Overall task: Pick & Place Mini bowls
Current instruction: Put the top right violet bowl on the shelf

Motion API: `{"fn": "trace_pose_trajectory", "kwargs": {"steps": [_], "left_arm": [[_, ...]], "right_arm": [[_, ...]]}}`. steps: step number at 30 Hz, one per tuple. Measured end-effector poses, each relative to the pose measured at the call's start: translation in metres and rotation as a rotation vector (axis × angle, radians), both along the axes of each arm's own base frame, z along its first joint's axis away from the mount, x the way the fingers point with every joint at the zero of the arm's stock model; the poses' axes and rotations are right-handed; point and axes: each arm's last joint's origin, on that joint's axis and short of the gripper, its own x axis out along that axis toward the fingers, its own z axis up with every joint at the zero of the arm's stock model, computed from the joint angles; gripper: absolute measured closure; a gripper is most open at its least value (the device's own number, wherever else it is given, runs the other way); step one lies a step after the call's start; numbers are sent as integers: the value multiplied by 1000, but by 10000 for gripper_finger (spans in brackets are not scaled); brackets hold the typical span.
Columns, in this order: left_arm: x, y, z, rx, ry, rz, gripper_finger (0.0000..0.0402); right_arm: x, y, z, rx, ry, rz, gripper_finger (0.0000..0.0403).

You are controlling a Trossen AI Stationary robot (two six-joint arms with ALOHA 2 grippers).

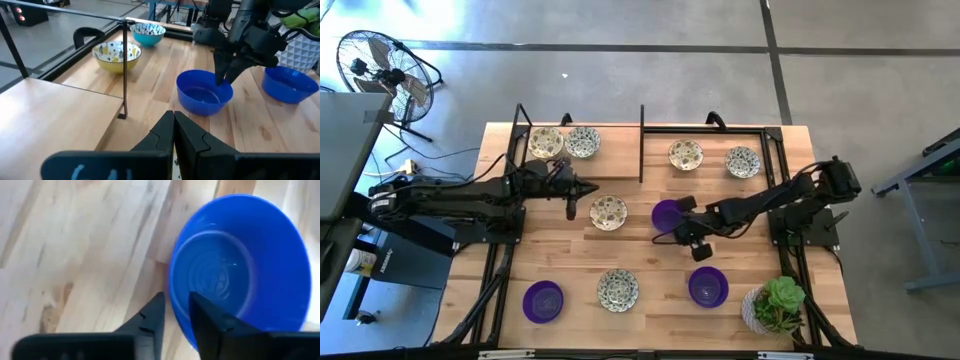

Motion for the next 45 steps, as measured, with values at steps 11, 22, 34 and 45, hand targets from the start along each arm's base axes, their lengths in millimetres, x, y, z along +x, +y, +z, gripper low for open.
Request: {"fn": "trace_pose_trajectory", "kwargs": {"steps": [11,22,34,45], "left_arm": [[1,-2,0,-12,-2,-84,399],[7,-11,9,7,1,-175,399],[37,-42,47,168,204,-263,369],[78,-52,45,264,352,-331,247]], "right_arm": [[3,0,7,23,-21,85,396],[34,-5,62,116,-24,180,400],[84,-24,73,128,1,220,401],[97,-25,86,159,-42,236,401]]}}
